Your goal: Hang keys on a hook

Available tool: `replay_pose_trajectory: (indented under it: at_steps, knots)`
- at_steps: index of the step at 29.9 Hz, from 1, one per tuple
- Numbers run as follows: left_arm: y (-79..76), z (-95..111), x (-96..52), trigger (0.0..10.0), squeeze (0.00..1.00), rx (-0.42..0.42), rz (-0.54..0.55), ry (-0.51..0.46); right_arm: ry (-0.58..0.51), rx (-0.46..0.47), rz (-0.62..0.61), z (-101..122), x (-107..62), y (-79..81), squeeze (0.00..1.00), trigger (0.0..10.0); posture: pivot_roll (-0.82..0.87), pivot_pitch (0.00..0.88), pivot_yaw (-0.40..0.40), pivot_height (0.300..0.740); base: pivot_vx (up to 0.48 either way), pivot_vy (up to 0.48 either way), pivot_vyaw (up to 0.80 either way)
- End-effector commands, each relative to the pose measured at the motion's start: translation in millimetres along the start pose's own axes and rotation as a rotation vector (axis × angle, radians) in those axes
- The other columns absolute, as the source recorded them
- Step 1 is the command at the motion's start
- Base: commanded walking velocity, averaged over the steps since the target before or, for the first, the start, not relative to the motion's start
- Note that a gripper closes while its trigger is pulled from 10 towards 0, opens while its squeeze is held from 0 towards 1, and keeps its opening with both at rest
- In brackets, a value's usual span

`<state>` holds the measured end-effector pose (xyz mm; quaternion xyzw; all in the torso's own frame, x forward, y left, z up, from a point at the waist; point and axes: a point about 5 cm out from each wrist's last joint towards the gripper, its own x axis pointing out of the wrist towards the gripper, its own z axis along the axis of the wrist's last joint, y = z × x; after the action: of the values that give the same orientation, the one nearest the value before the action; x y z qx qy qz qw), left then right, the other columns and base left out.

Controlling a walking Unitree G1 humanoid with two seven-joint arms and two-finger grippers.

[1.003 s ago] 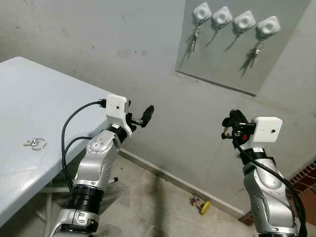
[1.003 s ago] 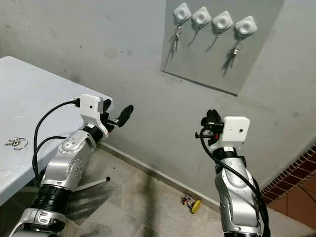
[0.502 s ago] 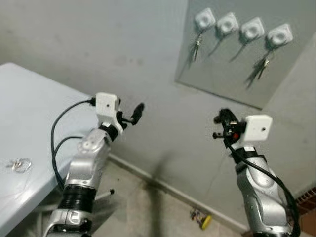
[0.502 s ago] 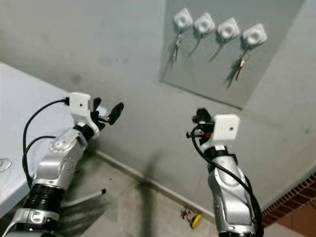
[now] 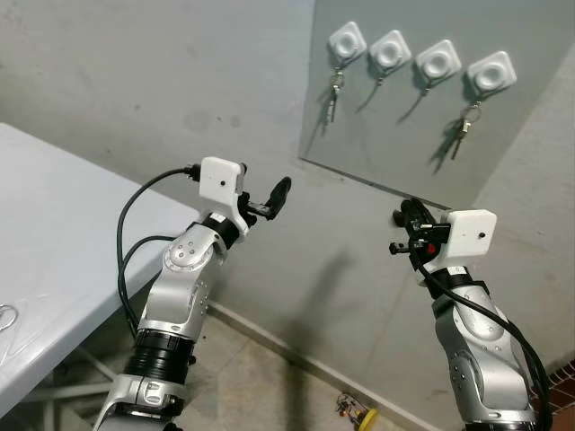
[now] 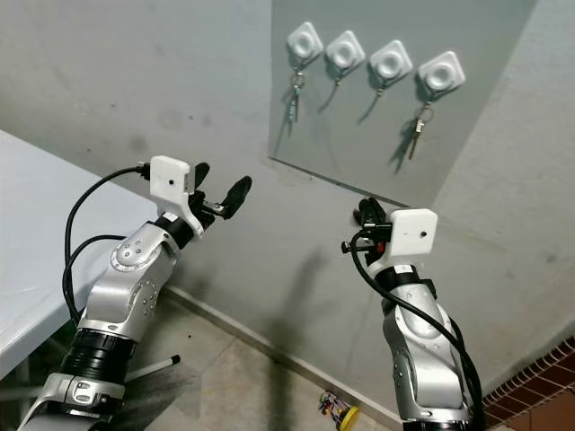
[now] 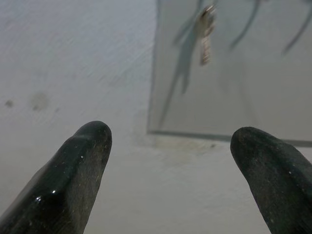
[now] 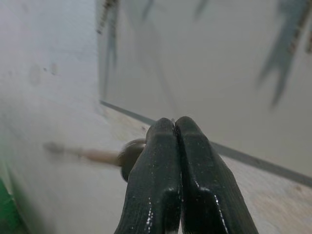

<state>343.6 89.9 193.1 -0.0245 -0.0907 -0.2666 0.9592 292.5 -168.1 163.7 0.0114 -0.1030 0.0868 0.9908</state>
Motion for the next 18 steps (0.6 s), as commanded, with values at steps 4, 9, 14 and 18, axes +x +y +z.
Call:
replay_pose_trajectory:
  at_steps: [4,9,14,18]
  knots:
    - [-15.5,19,10.4,10.0,0.00,0.049,-0.094,-0.057,-0.039,-0.002,0.051,12,10.4,3.7,0.00,10.0,-0.06,0.022,-0.041,0.711,0.000,0.000,0.00]
    - [-27.1,26,13.1,10.0,0.00,0.062,-0.166,-0.075,-0.086,0.004,0.096,24,25.2,11.9,0.00,10.0,-0.07,0.025,-0.035,0.711,0.000,0.000,0.00]
    - [-37.7,29,14.3,10.0,0.00,0.078,-0.224,-0.083,-0.127,0.039,0.103,36,39.6,16.7,0.00,10.0,-0.06,0.028,-0.032,0.711,0.000,0.000,0.00]
    - [-43.6,33,15.1,10.0,0.00,0.075,-0.254,-0.094,-0.175,0.064,0.111,48,51.0,19.9,0.00,10.0,-0.06,0.030,-0.031,0.711,0.000,0.000,0.00]
